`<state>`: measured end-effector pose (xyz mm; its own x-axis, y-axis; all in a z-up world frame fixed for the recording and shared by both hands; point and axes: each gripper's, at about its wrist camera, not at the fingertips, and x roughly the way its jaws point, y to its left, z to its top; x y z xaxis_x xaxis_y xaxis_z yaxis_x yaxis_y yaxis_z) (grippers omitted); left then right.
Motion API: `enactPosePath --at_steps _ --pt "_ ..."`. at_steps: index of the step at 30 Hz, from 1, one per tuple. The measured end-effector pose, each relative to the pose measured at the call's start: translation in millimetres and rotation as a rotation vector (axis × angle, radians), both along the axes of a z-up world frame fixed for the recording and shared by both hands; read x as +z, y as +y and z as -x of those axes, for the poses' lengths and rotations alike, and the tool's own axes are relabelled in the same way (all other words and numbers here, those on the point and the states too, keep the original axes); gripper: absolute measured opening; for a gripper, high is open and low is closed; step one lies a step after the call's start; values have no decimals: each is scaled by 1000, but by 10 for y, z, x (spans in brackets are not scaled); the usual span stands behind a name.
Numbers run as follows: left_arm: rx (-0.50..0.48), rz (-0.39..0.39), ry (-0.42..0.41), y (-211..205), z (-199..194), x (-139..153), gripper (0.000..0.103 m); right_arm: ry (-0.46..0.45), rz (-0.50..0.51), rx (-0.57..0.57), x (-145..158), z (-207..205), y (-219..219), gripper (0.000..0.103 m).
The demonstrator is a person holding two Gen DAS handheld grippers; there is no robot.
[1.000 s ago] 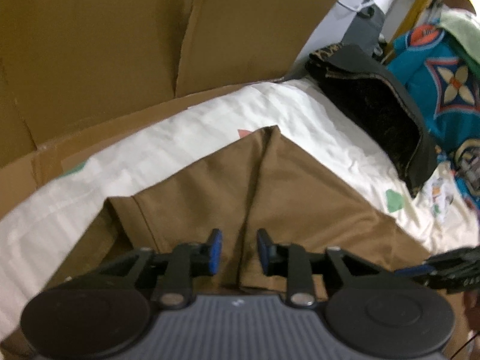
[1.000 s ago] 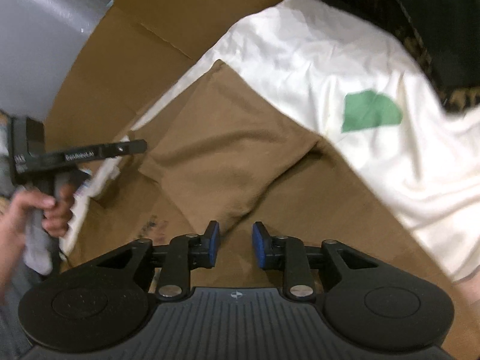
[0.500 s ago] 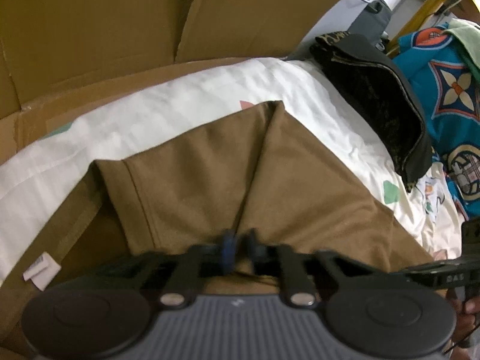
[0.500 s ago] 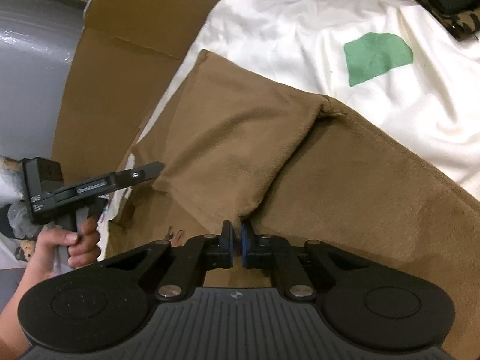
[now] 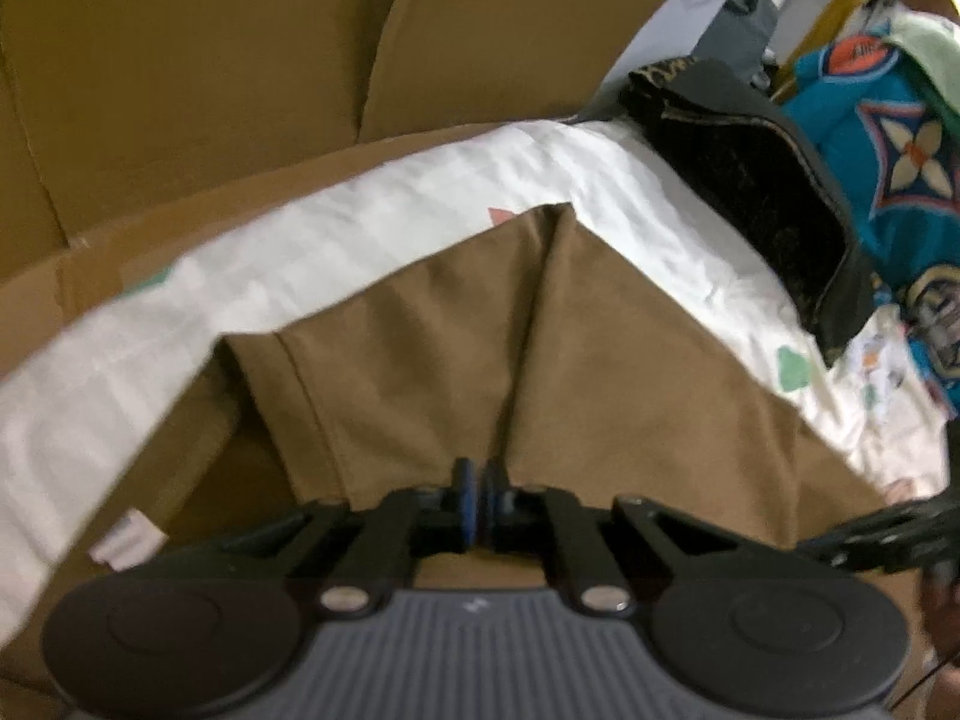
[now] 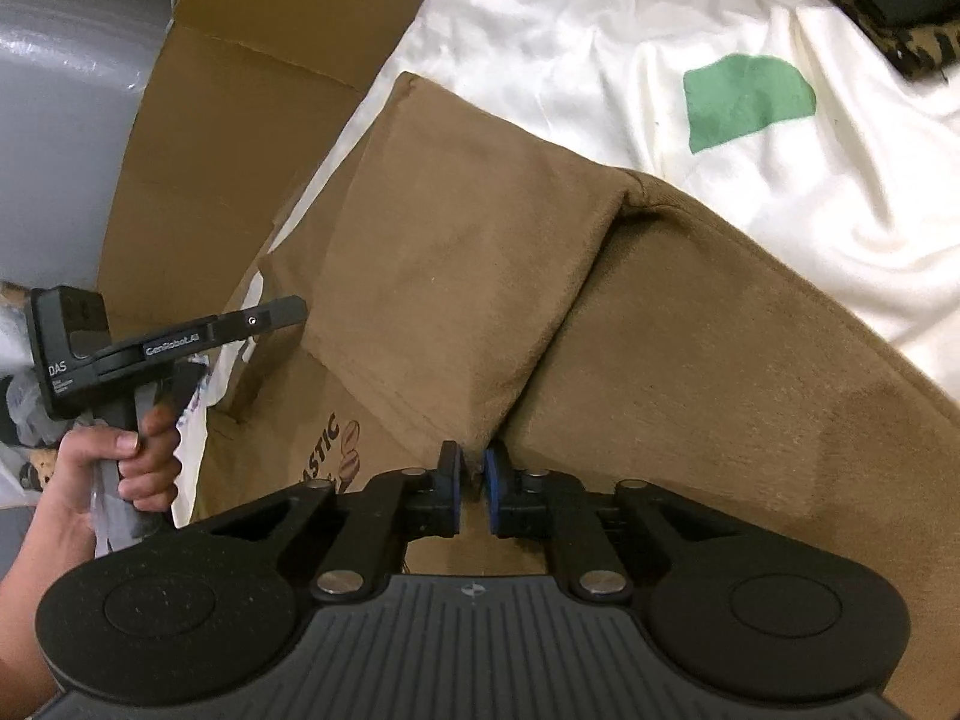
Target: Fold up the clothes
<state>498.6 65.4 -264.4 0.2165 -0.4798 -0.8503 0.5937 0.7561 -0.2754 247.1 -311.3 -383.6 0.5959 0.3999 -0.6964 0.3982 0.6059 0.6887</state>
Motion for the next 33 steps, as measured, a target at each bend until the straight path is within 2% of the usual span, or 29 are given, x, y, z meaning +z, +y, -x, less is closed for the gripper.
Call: enactPosePath --at_steps 2,7,11,19,23,25,26,27,28,33 --pt "4 28 -11 15 -9 57 10 -23 55 17 122 23 -18 17" --pt "-22 40 -26 -198 -31 149 10 -85 195 13 414 57 -145 18" --pt "-66 44 -42 -470 8 159 10 -115 276 -7 511 -28 -222 18" --pt "-164 42 -76 -998 192 69 10 -134 387 26 414 -145 -215 18" --pt "-225 34 -94 -1277 327 -3 11 -101 437 43 312 -162 -269 18" --pt "-257 29 -104 -1418 397 -32 12 -78 441 33 240 -158 -333 14" --pt "-272 29 -112 -1488 428 -43 13 -71 444 31 215 -149 -359 7" --pt "-286 31 -115 -1549 458 -49 16 -69 446 32 208 -140 -373 5" --pt "-299 31 -122 -1600 484 -58 19 -68 448 33 200 -131 -387 5" --pt "-356 5 -142 -1819 593 -155 20 -56 485 52 222 -116 -405 4"
